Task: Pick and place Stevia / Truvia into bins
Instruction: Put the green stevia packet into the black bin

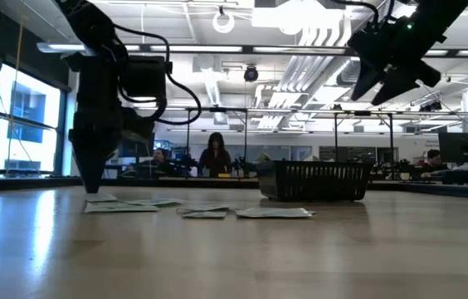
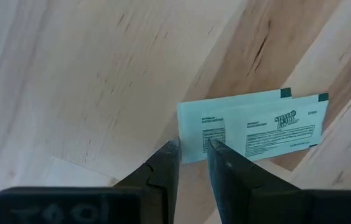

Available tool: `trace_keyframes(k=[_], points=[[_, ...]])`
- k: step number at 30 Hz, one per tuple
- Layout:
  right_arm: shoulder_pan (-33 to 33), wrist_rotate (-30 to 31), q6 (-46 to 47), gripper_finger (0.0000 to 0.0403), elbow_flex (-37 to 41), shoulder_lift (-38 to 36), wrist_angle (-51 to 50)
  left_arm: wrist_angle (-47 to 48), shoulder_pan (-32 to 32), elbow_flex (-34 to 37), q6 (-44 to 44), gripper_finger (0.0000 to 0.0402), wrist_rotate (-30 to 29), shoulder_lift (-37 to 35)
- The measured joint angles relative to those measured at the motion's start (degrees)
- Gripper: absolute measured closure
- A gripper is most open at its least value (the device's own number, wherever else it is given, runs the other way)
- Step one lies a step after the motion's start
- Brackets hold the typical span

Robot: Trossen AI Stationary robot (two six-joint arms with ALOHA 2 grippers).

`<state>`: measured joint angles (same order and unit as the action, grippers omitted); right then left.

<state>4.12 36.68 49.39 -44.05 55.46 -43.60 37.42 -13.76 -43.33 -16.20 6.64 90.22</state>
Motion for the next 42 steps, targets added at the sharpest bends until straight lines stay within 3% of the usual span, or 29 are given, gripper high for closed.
trace_keyframes(k=[3, 5, 7, 9, 18, 25, 29, 34, 42], points=[[-0.02, -1.43, -2.74, 0.0153, 0.0, 0.72, 4.53, -3.49, -1.27, 0.17, 2.02, 0.0278, -2.77, 0.27], [-0.03, -2.06, -4.49, 0.0153, 0.0, 1.79, 7.78, -9.84, -2.63, 0.01, 0.84, 0.0278, -8.66, 0.55], [-0.02, -2.76, -5.75, 0.0153, -0.02, 3.35, 10.73, -15.09, -4.32, 0.04, -3.4, 0.0278, -18.38, 0.77], [-0.05, -3.65, -6.23, 0.0153, -0.02, 5.15, 12.86, -16.13, -6.87, 0.19, -6.61, 0.0278, -23.47, 0.99], [-0.41, -7.54, -4.41, 0.0153, -0.02, 9.93, 17.82, -12.38, -11.37, -0.03, -7.78, 0.0278, -10.43, -2.65], [0.3, -4.95, -6.42, 0.0153, -0.07, 9.51, 19.78, -9.82, -7.36, -1.36, 2.85, 0.0278, 2.34, -10.74], [1.25, -5.35, -8.04, 0.0153, -0.07, 9.51, 19.65, -3.49, -6.55, -1.33, -3.49, 0.0277, -2.22, -9.76], [2.43, -5.36, -8.83, 0.0153, -0.07, 9.51, 19.54, -4.82, -6.43, -1.34, -17.3, 0.0265, -4.69, -7.9], [2.64, -5.26, -10.01, 0.0153, -0.07, 9.51, 19.48, -5.11, -4.94, -1.38, -33.21, 0.0147, -14.53, -4.53]])
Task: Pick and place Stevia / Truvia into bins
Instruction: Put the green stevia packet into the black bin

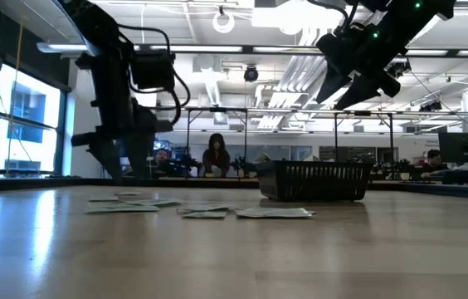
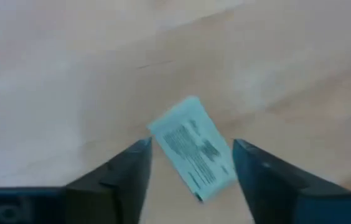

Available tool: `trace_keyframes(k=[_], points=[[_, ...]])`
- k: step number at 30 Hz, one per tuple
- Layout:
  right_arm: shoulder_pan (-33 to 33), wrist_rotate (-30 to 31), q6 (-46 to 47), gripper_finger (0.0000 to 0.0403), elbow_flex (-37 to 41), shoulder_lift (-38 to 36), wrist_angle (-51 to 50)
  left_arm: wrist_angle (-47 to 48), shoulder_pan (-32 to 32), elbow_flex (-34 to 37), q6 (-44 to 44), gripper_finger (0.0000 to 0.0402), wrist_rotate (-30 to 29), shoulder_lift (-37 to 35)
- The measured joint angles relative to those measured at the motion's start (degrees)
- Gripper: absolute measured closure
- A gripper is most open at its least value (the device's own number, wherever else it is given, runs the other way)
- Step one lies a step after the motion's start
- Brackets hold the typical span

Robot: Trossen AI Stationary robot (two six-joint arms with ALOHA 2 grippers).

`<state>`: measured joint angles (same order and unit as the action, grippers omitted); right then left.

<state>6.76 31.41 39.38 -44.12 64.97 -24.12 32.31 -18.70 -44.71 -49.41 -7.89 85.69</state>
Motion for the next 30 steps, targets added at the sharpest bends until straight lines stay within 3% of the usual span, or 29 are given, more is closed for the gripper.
trace_keyframes(k=[4, 8, 13, 21, 27, 30], points=[[0.0, 0.17, -0.02, 0.0153, 0.0, 0.0, -0.1, -4.38, -0.01, -0.03, -1.89, 0.0095, 0.18, 3.54], [0.0, 0.1, 0.0, 0.0153, 0.0, 0.0, -0.48, -6.17, 0.04, -0.35, -1.49, 0.0087, -0.2, 7.84], [-0.04, -0.55, 0.59, 0.0153, 0.0, 0.0, -1.04, -3.79, 0.11, -0.57, -0.31, 0.0161, -2.67, 9.73], [-0.04, -0.84, 0.63, 0.0153, 0.0, 0.0, -2.27, -2.73, -0.48, -3.24, 8.08, 0.0371, -3.04, 9.72], [-0.04, 1.24, 0.59, 0.0153, 0.0, -0.89, -1.93, -4.91, -0.46, -16.09, 16.36, 0.0352, -1.63, 9.81], [-0.17, 4.51, 0.3, 0.0153, 0.0, -3.76, -2.05, -6.07, -0.42, -24.19, 23.95, 0.0361, 1.57, 10.03]])
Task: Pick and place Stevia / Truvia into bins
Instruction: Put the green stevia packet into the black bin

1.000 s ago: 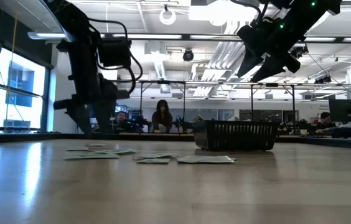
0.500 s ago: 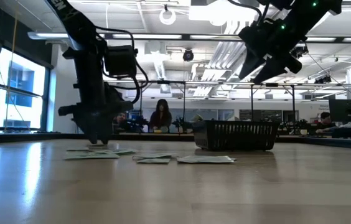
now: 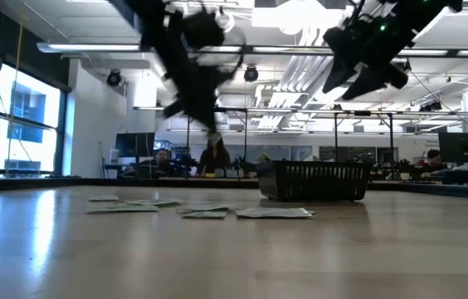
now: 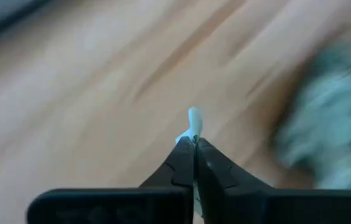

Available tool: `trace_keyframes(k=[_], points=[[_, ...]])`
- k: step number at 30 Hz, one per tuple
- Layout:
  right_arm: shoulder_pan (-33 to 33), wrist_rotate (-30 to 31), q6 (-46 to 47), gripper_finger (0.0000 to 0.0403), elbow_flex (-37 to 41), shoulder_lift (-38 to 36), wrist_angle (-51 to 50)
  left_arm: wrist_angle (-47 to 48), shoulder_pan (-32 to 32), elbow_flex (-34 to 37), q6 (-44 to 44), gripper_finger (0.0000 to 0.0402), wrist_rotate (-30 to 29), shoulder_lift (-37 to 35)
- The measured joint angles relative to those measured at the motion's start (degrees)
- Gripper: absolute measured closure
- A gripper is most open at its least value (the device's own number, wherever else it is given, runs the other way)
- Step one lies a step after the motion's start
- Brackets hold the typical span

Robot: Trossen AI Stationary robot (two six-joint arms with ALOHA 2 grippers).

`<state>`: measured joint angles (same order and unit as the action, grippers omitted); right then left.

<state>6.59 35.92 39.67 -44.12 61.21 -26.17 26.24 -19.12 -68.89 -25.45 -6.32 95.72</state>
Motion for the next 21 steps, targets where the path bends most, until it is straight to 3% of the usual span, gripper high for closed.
trace_keyframes(k=[5, 10, 16, 21], points=[[0.0, 4.74, -1.27, 0.0153, -0.02, -7.86, -2.02, -9.12, 1.49, -9.58, 11.3, 0.0373, 8.29, 0.74], [0.0, 5.75, -1.13, 0.0153, -0.04, -15.31, -7.42, -13.96, 4.1, -13.67, 16.66, 0.0368, 15.33, 7.8], [-0.39, 3.9, 0.74, 0.0153, -0.07, -19.03, -12.95, -15.52, 9.29, -18.96, 17.95, 0.0332, 13.77, 20.18], [-1.77, 2.91, 1.84, 0.0153, -0.07, -17.77, -14.27, -14.05, 12.01, -22.17, 18.14, 0.0278, 11.87, 25.18]])
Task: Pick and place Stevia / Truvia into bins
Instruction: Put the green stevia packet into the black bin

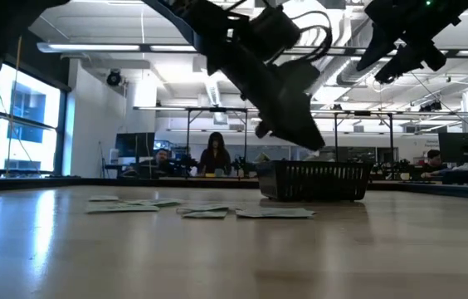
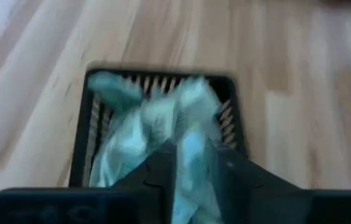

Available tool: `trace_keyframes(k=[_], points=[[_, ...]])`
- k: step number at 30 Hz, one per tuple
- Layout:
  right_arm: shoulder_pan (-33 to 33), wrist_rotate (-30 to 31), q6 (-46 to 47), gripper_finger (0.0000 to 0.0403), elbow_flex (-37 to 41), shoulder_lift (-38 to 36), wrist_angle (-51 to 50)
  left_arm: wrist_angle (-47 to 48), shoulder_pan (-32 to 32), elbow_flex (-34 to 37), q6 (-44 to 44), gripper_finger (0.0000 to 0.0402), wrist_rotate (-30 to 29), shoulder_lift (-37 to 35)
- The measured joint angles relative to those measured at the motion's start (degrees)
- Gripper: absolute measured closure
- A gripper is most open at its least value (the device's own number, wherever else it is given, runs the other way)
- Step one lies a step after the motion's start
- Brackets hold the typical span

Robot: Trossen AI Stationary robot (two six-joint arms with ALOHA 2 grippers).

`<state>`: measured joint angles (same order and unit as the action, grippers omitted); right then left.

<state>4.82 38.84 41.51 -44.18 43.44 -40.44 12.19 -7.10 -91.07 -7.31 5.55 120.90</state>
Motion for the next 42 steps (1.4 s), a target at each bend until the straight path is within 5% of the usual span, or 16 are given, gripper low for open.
trace_keyframes(k=[4, 9, 16, 21, 28, 34, 42], points=[[-0.55, 0.18, 0.56, 0.0153, 0.0, 1.1, -0.76, 3.35, 1.22, -2.31, 2.83, 0.0229, -6.77, -0.69], [-0.48, 0.01, 0.44, 0.0153, 0.0, 2.21, -1.23, 27.08, 0.48, -9.94, 9.81, 0.0187, -13.27, -5.76], [-0.36, 0.19, -1.61, 0.0153, 0.0, 4.27, -1.86, 52.79, -2.08, -6.38, 7.86, 0.0197, -12.13, -9.72], [-0.31, 0.15, -3.05, 0.0153, 0.02, 7.09, -2.0, 50.29, -2.25, 10.17, -7.01, 0.0232, -9.48, -15.63], [-0.32, 0.51, -3.13, 0.0153, 0.02, 11.78, -1.74, 36.91, 3.33, 29.92, -40.88, 0.0225, -6.4, -27.79], [-0.29, 1.11, -4.54, 0.0153, 0.02, 16.12, -0.91, 34.98, 9.37, 35.02, -61.74, 0.0172, -10.54, -29.91], [2.22, -2.98, -9.7, 0.0153, 0.11, 20.54, 6.12, 33.81, 9.63, 35.33, -70.06, 0.0129, -18.23, -23.49]])
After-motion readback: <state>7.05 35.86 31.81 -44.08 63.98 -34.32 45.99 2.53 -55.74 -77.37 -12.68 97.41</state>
